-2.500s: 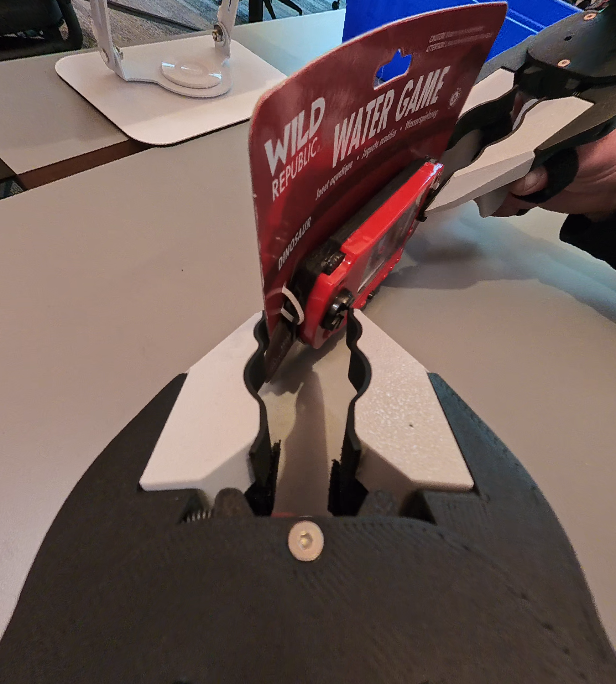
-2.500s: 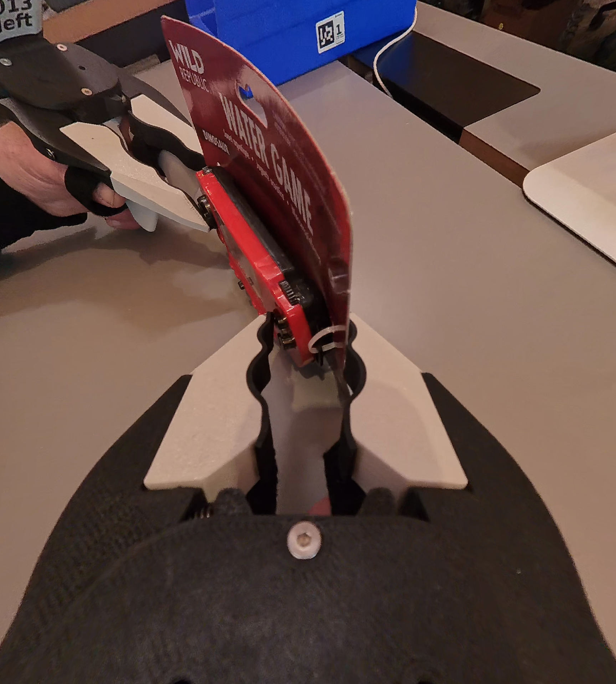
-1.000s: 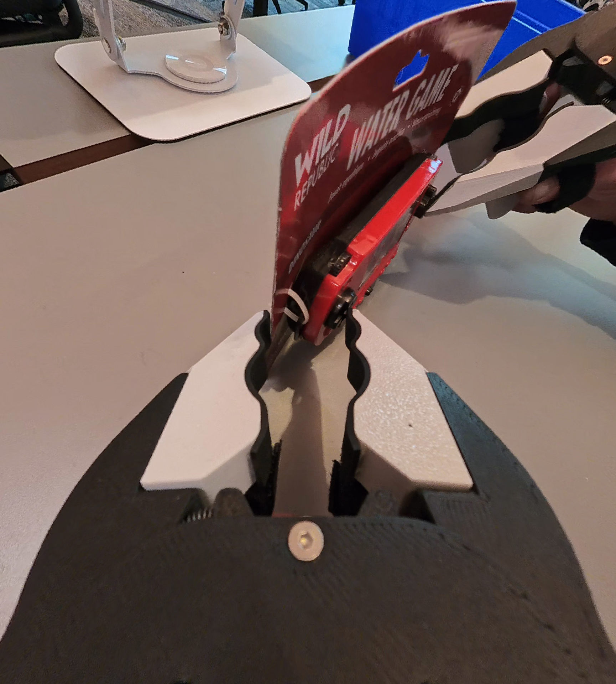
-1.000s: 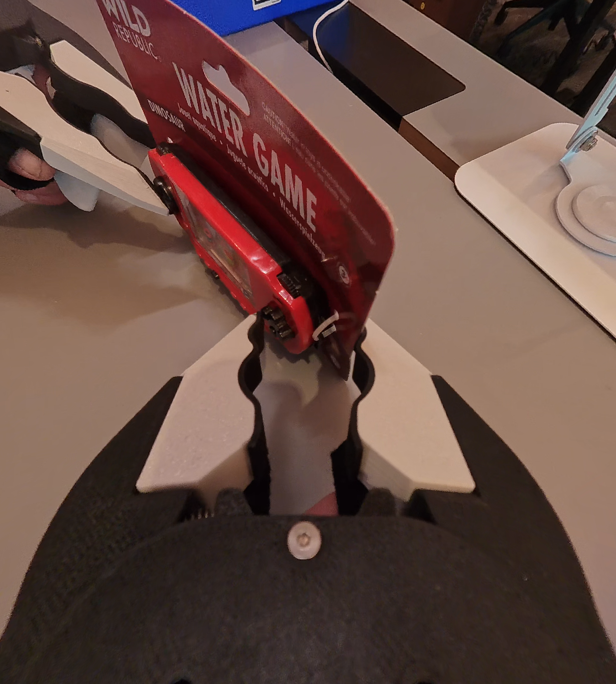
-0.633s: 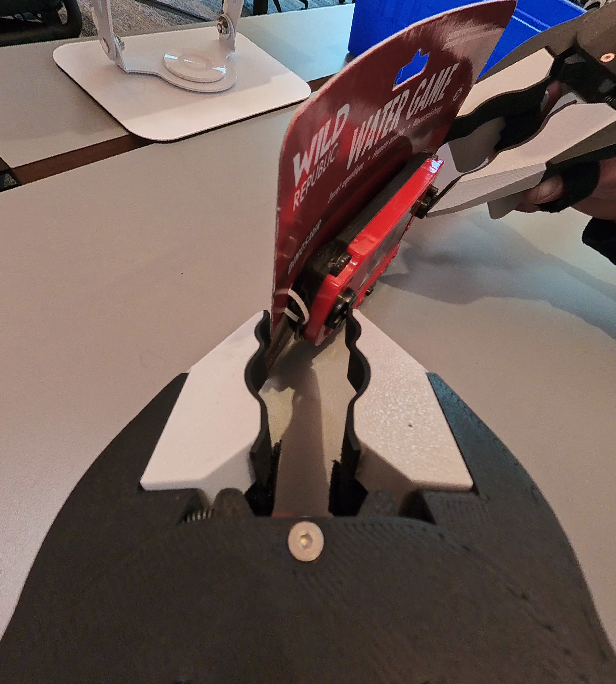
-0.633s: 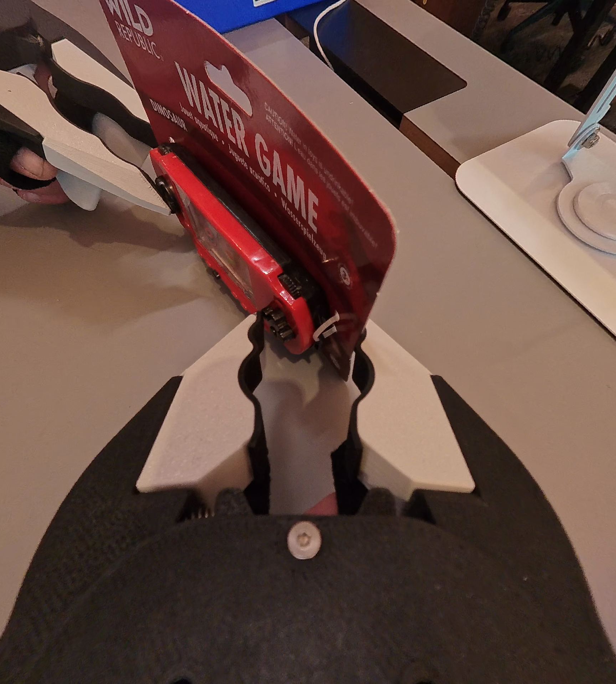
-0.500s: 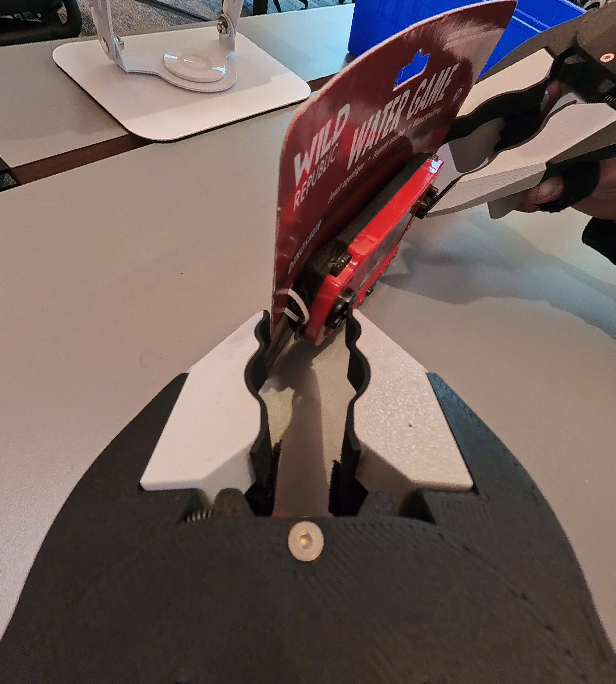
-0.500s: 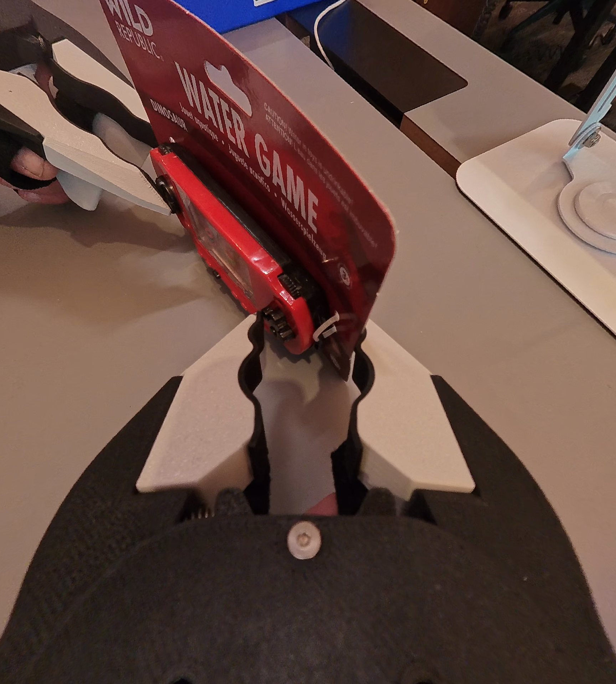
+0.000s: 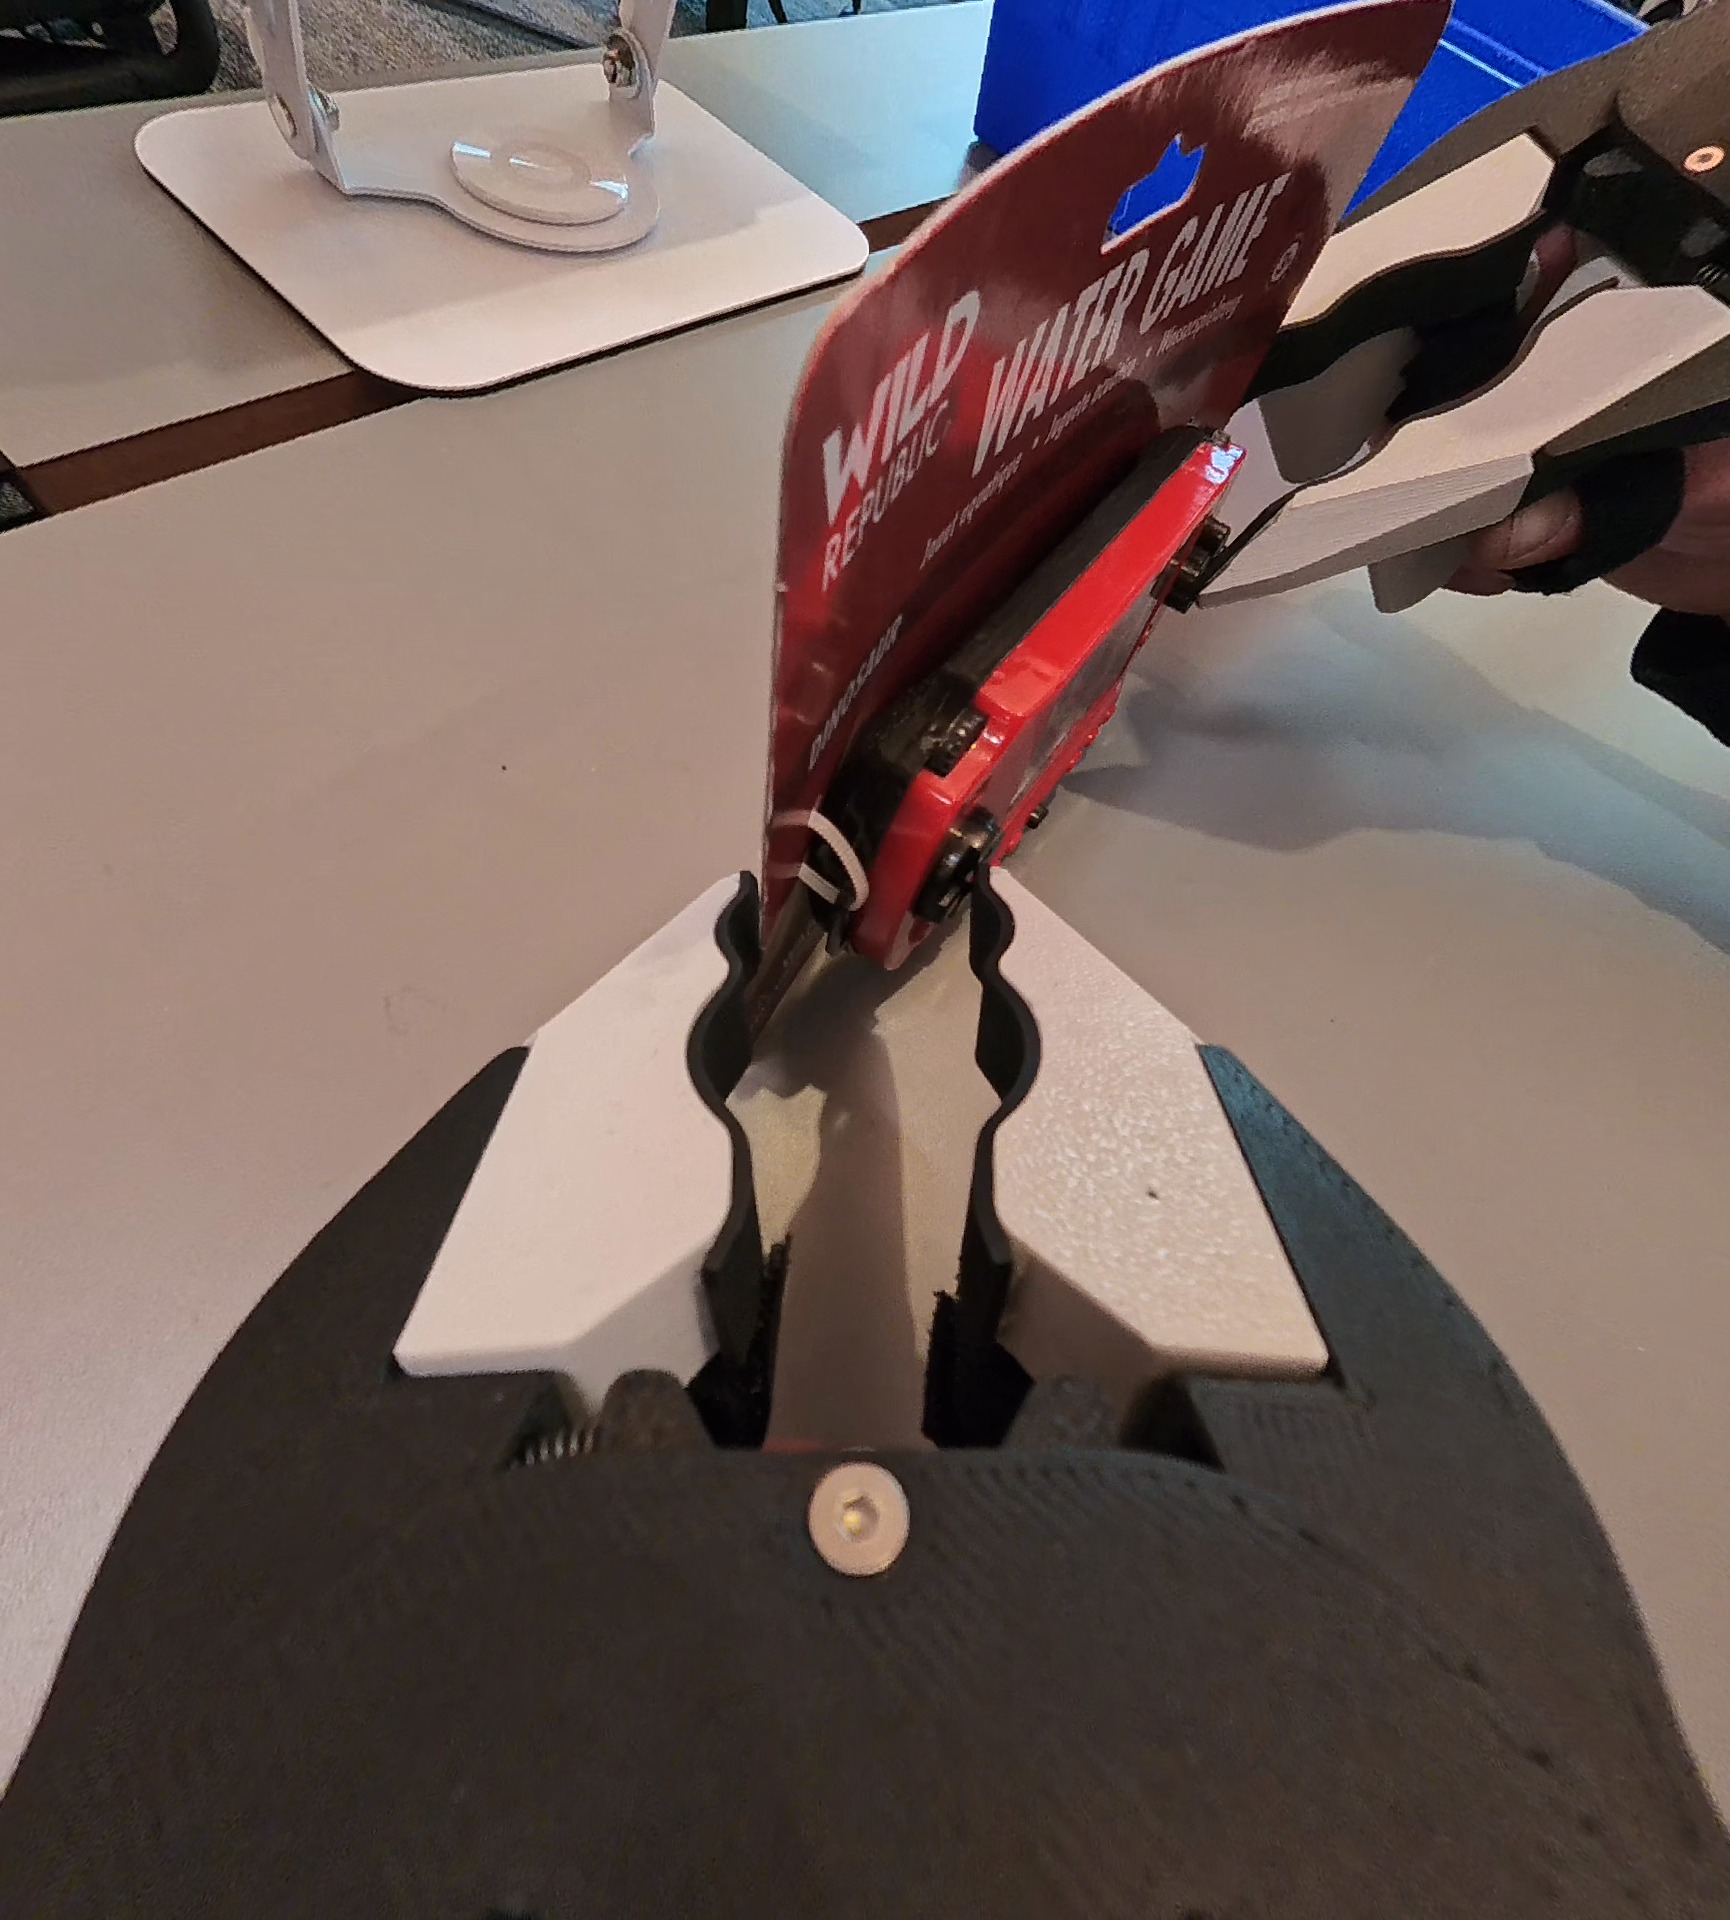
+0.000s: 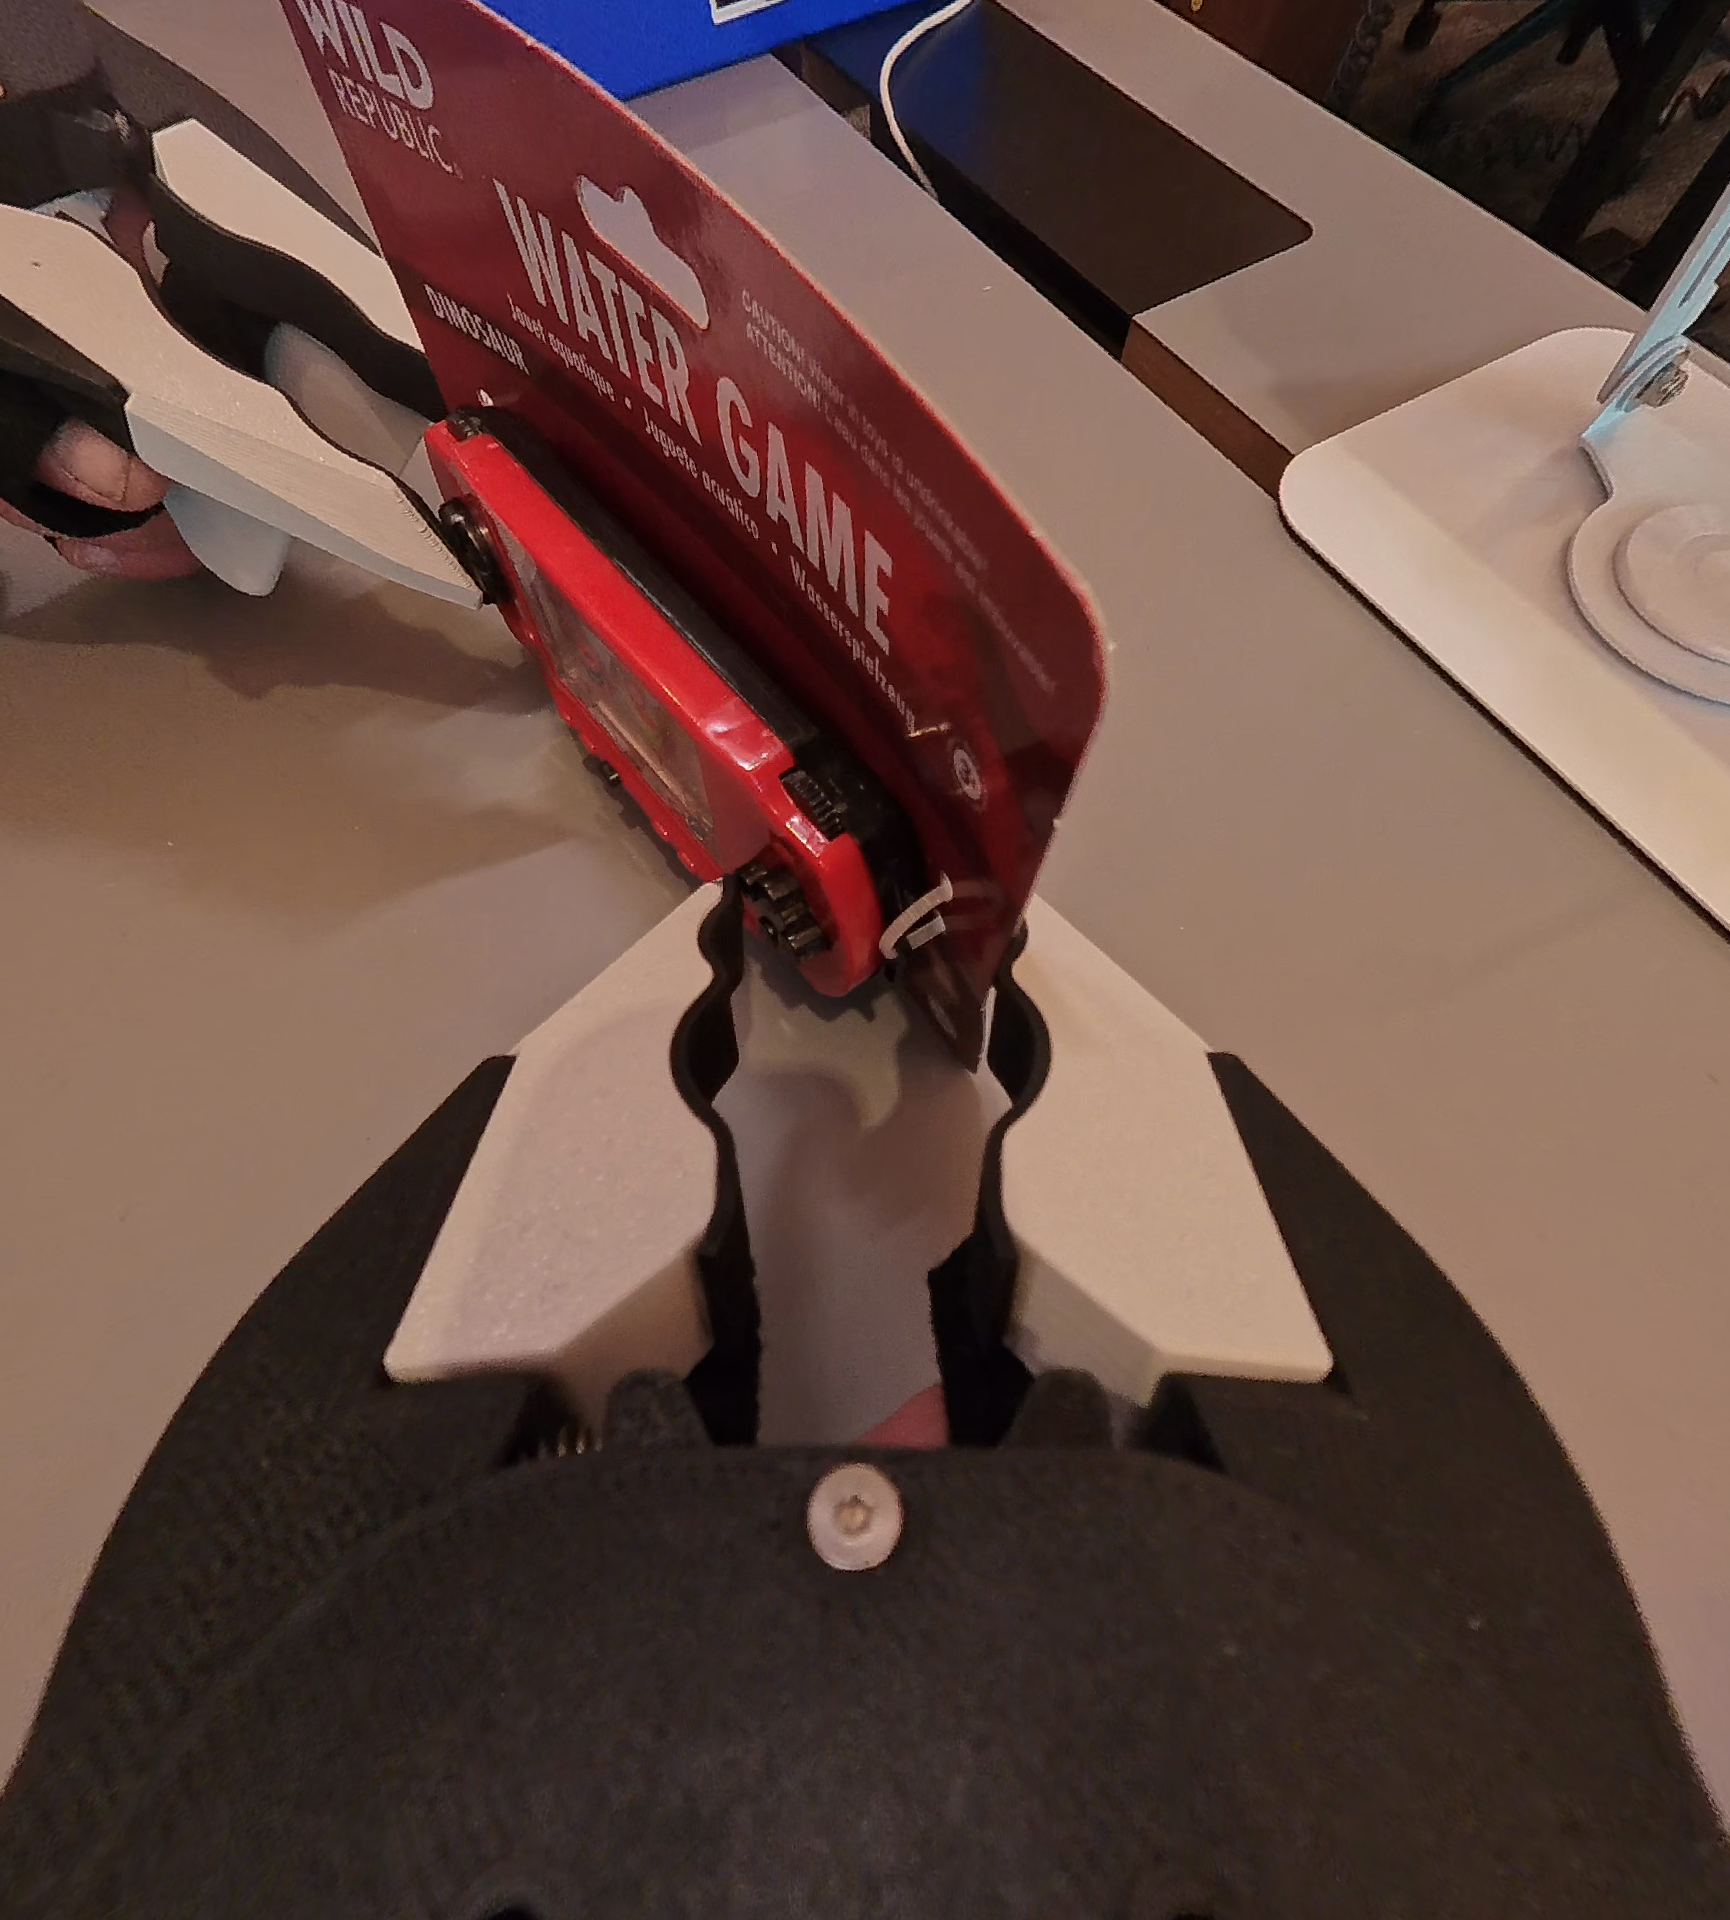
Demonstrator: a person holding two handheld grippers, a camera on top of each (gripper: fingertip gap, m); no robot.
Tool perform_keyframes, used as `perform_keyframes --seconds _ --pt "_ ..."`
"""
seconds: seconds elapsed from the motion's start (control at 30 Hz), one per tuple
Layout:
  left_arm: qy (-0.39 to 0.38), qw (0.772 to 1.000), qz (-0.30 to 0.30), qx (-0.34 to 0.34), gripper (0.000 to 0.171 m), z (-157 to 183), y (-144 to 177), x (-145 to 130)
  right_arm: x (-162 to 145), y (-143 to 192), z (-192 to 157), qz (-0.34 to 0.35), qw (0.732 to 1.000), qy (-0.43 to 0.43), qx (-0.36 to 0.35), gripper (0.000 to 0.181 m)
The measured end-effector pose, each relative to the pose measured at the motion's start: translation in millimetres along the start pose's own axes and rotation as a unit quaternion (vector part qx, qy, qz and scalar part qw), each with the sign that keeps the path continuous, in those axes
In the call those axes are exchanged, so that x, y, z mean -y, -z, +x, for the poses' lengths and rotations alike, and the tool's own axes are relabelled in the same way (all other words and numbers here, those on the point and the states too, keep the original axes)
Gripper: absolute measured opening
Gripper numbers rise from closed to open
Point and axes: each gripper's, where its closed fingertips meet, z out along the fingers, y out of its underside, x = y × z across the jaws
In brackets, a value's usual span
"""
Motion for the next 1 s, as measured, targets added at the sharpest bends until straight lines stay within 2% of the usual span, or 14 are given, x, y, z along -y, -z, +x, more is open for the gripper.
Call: perform_keyframes --seconds 0.53,0.73,1.0 --pt "0.001 1.0 0.0 0.001 0.037 -0.3 -0.5 0.8 0.7 0.6 0.0 0.004 1.0 -0.003 0.007 0.036" --pt "0.0 1.0 -0.002 0.0 0.039 0.5 -0.6 0.2 0.7 0.2 -1.4 0.008 1.0 -0.015 0.016 0.045" --pt "0.011 1.0 -0.021 -0.01 0.038 0.4 -3.4 1.3 -3.9 4.0 -2.7 0.008 0.999 0.023 0.024 0.043"
